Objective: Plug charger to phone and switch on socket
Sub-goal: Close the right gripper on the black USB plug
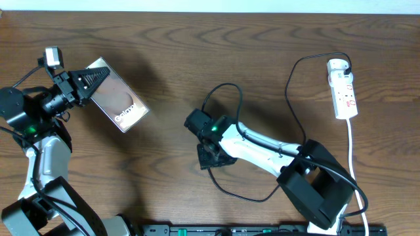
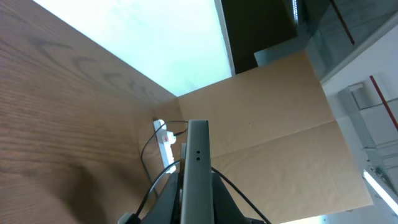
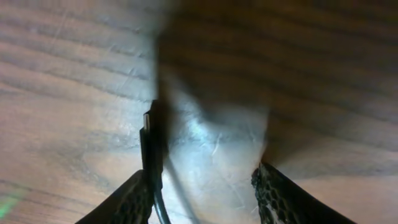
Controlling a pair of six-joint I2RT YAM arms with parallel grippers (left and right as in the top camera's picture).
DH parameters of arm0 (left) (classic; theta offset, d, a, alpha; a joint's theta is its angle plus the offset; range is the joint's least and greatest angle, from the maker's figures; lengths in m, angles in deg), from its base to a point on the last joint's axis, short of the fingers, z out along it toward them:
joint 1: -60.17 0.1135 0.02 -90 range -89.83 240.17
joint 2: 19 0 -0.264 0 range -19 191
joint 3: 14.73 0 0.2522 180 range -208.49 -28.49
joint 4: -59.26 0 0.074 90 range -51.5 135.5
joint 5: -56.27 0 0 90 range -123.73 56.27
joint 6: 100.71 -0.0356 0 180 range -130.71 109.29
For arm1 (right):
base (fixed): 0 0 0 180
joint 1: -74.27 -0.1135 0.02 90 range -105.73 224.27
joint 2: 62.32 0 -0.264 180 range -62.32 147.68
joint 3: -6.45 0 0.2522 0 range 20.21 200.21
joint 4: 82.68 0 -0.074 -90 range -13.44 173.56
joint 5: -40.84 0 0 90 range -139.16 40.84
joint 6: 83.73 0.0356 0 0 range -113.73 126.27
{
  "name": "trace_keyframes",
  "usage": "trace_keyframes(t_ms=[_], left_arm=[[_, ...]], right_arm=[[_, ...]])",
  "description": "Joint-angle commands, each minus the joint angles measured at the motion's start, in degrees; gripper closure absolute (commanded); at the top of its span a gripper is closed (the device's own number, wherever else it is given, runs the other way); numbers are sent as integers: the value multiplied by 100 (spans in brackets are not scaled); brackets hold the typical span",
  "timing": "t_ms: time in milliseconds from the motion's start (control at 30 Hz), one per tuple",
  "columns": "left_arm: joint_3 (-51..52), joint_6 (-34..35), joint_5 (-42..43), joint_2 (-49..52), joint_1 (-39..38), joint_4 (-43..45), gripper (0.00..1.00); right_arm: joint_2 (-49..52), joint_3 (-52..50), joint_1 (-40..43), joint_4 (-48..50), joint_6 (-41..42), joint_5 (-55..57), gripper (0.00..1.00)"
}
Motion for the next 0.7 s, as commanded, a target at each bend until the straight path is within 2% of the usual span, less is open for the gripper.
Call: trace_keyframes(t_ms=[0,67,333,667], left_arm=[[-9,-96,28,-63,24,31,93],[-9,-96,31,-63,24,31,93],[-9,-96,31,-63,24,31,93],[-9,-98,31,-63,24,31,93]], right_arm=[[114,-39,129,20,184,103,54],[114,-39,144,33,201,107,57],[114,-42,168,35,225,111,58],[116,-39,168,11,243,107,78]])
